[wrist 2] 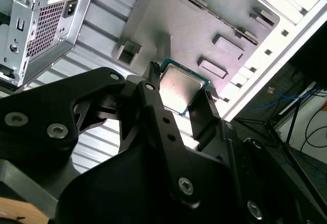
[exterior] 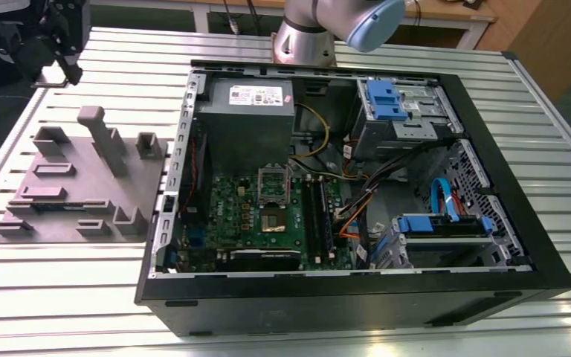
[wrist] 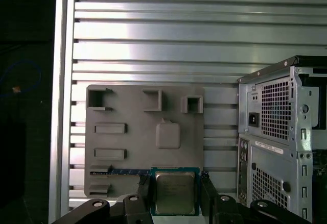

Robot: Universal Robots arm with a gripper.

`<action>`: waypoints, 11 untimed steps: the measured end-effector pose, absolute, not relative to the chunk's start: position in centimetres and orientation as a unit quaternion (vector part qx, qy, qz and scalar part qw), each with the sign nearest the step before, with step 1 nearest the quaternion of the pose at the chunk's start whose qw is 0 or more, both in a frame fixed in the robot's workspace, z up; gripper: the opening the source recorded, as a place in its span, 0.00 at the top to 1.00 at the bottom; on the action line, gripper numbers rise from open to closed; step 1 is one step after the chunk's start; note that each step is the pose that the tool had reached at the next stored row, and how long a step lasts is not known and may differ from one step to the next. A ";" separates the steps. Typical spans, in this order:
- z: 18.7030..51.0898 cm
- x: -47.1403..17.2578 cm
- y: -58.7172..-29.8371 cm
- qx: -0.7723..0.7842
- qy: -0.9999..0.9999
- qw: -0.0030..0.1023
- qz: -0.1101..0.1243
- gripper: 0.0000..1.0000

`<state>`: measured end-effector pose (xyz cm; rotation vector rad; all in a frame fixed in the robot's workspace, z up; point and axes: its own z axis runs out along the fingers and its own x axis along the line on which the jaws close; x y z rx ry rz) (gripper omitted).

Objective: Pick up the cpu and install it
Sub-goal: 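Pick up the cpu and move it towards the insertion slot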

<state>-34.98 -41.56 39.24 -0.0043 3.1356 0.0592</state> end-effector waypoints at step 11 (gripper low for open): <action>39.2 -34.5 -41.6 -0.001 1.000 0.003 0.019 0.53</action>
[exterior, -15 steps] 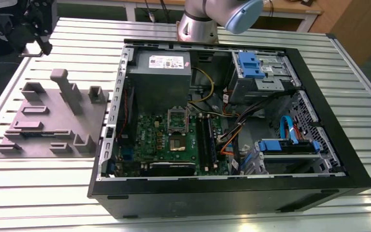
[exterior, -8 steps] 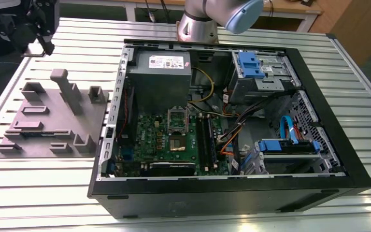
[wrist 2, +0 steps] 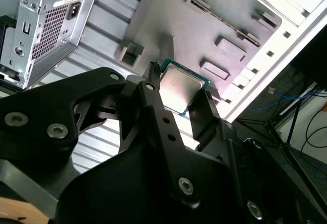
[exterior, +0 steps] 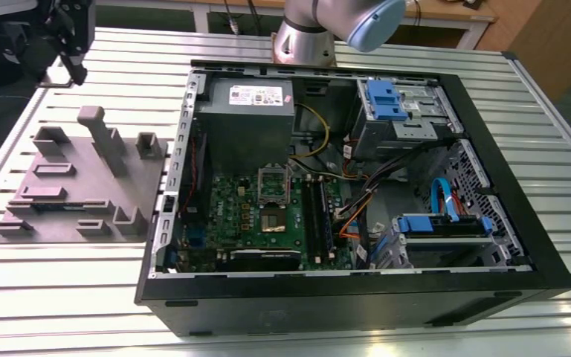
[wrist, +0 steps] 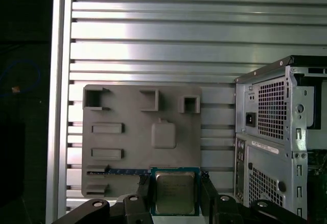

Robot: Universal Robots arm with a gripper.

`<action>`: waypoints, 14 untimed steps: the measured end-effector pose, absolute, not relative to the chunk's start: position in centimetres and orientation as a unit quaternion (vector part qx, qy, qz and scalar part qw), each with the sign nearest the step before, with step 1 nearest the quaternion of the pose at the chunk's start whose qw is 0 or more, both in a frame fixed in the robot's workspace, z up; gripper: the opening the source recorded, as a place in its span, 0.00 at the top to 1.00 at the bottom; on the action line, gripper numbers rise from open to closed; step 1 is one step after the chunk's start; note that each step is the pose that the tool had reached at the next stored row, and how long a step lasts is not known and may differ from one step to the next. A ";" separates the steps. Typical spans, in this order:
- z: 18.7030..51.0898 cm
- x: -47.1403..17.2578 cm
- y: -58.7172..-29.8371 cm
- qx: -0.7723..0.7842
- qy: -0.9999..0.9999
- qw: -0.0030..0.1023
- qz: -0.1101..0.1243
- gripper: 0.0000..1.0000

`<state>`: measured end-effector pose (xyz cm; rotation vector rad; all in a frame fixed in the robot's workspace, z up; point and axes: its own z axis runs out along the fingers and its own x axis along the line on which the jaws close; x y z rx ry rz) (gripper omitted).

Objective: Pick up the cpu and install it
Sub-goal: 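Pick up the cpu and move it towards the insertion slot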

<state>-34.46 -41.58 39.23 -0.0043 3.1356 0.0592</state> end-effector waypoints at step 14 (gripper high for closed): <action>39.2 -33.9 -41.6 -0.001 1.000 0.003 0.019 0.53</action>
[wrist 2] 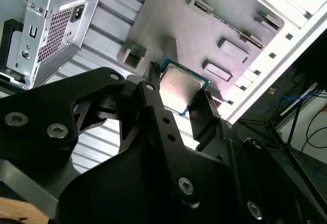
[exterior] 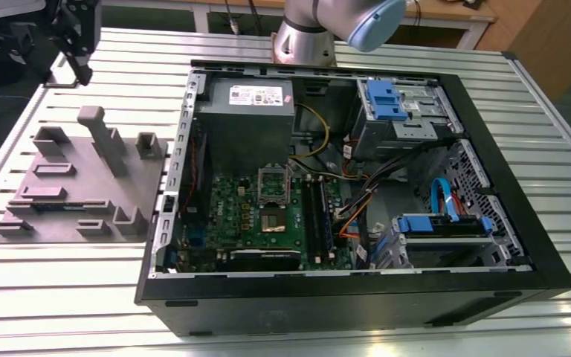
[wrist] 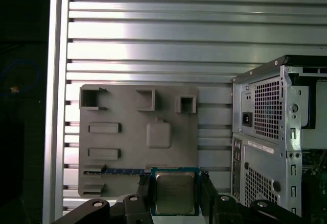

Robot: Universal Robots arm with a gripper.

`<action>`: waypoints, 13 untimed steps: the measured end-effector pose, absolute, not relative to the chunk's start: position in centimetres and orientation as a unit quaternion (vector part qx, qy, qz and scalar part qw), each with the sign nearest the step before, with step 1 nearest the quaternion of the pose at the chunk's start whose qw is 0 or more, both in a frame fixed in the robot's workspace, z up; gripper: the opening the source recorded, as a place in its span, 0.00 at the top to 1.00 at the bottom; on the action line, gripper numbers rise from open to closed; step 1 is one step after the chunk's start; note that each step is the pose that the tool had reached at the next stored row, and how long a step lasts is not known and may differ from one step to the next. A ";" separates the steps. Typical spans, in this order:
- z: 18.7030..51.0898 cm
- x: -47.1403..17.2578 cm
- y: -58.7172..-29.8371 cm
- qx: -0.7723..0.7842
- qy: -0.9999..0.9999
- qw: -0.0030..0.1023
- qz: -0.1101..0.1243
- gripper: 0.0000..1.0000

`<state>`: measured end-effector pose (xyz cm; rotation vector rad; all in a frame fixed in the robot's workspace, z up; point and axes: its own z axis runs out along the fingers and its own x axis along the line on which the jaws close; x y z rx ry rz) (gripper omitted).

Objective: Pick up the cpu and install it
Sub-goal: 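Pick up the cpu and move it towards the insertion slot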

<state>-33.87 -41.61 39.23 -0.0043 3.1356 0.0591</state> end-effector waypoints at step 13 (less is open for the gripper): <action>39.2 -33.5 -41.7 -0.001 1.000 0.003 0.019 0.53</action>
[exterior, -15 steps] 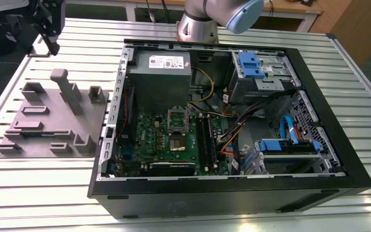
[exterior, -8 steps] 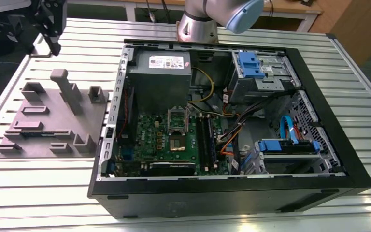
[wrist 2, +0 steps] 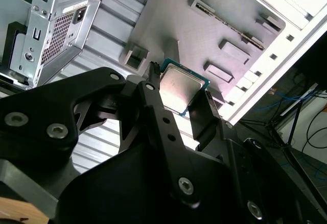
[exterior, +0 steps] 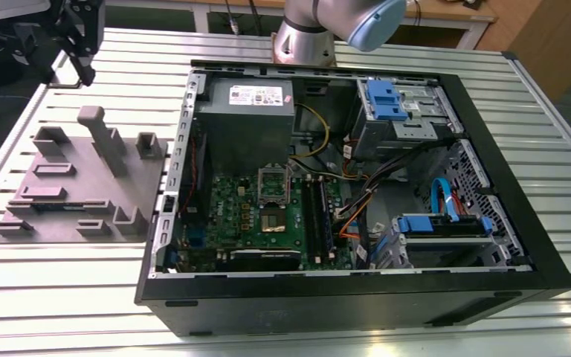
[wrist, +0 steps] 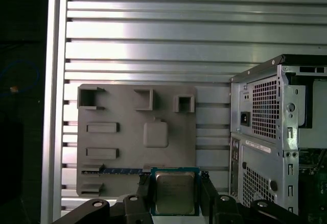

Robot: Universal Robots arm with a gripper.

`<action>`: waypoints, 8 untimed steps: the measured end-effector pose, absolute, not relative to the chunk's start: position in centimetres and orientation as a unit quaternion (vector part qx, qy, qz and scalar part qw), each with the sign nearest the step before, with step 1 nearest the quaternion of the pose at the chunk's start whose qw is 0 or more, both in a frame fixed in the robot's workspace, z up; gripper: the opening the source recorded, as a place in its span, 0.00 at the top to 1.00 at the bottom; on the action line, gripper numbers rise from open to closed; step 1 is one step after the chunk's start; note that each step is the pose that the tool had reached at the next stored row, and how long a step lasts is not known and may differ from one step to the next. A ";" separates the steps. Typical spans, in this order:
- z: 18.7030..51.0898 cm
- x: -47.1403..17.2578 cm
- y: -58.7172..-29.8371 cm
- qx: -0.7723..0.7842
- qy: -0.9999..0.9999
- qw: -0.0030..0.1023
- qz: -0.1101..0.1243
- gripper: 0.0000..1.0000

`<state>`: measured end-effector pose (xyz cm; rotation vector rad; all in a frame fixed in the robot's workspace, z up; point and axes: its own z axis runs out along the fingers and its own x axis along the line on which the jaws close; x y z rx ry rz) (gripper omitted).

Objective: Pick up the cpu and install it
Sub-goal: 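Pick up the cpu and move it towards the insertion slot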

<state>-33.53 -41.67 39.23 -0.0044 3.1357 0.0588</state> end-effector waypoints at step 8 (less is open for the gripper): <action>39.2 -33.1 -41.7 -0.001 1.000 0.003 0.019 0.53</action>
